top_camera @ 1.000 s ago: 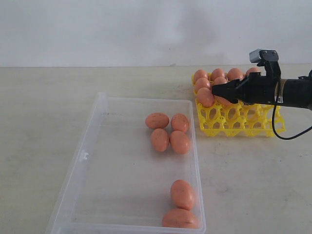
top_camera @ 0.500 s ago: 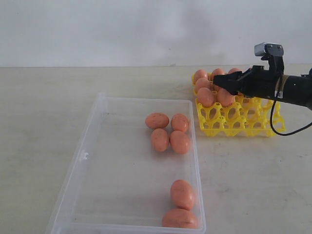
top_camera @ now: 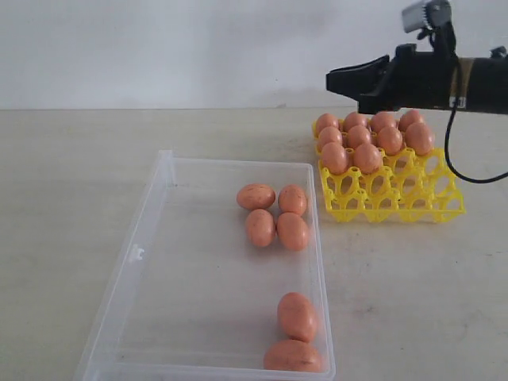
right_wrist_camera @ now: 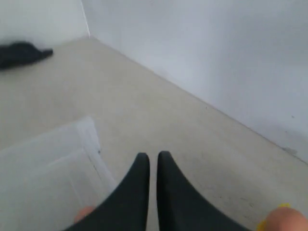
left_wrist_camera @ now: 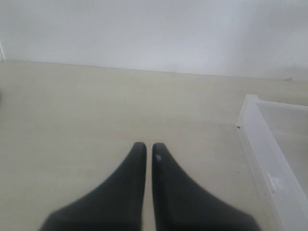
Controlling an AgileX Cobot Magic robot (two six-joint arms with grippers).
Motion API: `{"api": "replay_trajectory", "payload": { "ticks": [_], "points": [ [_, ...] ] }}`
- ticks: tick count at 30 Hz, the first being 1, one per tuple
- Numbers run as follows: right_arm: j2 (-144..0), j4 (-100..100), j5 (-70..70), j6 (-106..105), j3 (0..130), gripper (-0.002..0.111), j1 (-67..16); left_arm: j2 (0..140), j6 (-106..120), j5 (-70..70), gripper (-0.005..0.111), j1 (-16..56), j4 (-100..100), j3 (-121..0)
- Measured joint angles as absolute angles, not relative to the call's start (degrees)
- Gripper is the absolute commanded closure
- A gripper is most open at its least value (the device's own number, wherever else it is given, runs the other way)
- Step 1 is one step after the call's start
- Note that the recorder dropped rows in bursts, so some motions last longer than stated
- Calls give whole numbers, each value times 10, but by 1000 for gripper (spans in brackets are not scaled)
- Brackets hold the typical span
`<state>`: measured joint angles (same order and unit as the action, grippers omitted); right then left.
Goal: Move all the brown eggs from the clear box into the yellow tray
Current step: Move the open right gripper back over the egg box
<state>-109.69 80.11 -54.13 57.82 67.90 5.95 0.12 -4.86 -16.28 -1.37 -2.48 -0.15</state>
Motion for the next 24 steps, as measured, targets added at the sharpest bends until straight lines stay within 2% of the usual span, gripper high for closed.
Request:
{"api": "replay_trajectory", "payload": {
  "ticks": [5,11,13,15,17,20,24],
  "points": [
    [-1005,965,-308,685,678,108,-78,1,-49,-163,103,-14,-25,-1],
    [-958,1000,-10,802,677,108,-266,1,-49,-163,103,-14,-25,-1],
    [-960,989,67,785,673,108,-309,1,-49,-163,103,-14,-25,-1],
    [-972,919,177,678,673,108,-349,1,-49,-163,103,-14,-25,-1],
    [-993,813,300,526,686,108,-373,1,-49,-163,103,-14,-25,-1],
    [-1026,637,482,344,710,108,-365,1,-49,-163,103,-14,-25,-1],
    [-1027,408,524,169,715,108,-316,1,-49,-163,103,-14,-25,-1]
  ]
}}
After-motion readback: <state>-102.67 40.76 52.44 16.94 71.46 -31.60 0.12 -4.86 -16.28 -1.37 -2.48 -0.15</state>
